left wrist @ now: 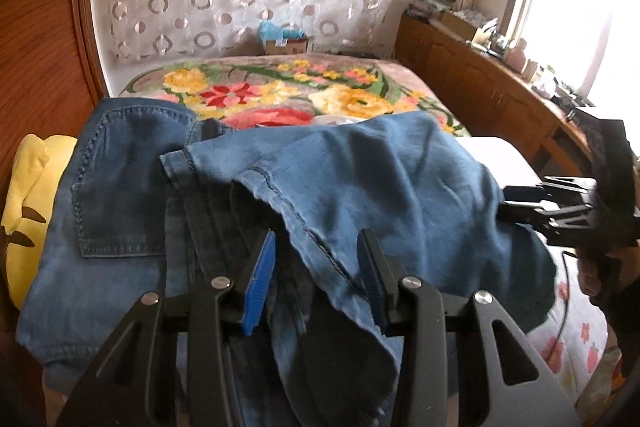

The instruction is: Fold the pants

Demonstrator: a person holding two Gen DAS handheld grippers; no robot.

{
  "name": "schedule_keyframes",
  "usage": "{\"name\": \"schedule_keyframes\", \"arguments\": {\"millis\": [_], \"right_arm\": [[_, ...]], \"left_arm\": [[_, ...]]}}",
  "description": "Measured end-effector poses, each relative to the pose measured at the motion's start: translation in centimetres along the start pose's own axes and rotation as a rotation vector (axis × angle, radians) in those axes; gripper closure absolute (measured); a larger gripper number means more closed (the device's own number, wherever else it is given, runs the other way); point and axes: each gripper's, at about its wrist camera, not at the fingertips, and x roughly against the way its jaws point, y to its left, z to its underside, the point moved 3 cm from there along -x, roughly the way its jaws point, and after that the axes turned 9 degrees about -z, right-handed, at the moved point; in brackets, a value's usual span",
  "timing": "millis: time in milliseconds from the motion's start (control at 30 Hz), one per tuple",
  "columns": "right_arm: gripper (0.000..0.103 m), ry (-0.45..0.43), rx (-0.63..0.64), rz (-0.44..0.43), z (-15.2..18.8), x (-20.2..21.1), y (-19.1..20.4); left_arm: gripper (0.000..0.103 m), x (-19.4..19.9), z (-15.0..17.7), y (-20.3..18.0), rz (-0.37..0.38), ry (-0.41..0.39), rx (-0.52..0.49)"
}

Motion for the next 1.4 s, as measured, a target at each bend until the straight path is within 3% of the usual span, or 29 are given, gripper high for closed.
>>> {"name": "schedule_keyframes", "arguments": {"millis": [133,267,367,467,900,1000,1167,1400], "right_arm": [[0.058,0.021,-0.016,-0.019,0.9,0.1,-0.1],[0.058,0.029,-0.023,-0.035,1.5,0.7,0.1],[0.058,0.029,-0.019,-0.035,1.7,1.1,0.3],[0.058,0.024,-0.021,-0.039,1.8,1.4,0.6],[0.058,0.035,-0.012,-0.031,2.7,2.4,2.0],[0.053,0.04,-0.015,-0.015,2.8,1.9,1.8],[0.051,0.037,-0.032,-0.032,2.5,0.9,1.1],[0.051,0.051,-0.046,-0.042,2.1,-0.8,0.9]], "left_arm": [[0.063,-0.6,-0.3,0.1,-0.02,-0.004,-0.011],[0.091,-0.6,-0.8,-0.2,-0.019,-0.029,-0.041],[0.101,-0.5,-1.3,-0.1,-0.037,-0.051,-0.058],[0.103,0.2,-2.1,0.9,-0.088,-0.104,-0.048],[0.101,1.0,-3.2,5.8,-0.125,-0.138,0.036],[0.097,0.9,-2.8,6.3,-0.08,-0.108,0.069],[0.07,1.6,-1.9,5.3,-0.064,-0.113,0.025],[0.067,2.9,0.8,4.4,-0.057,-0.084,-0.019]]}}
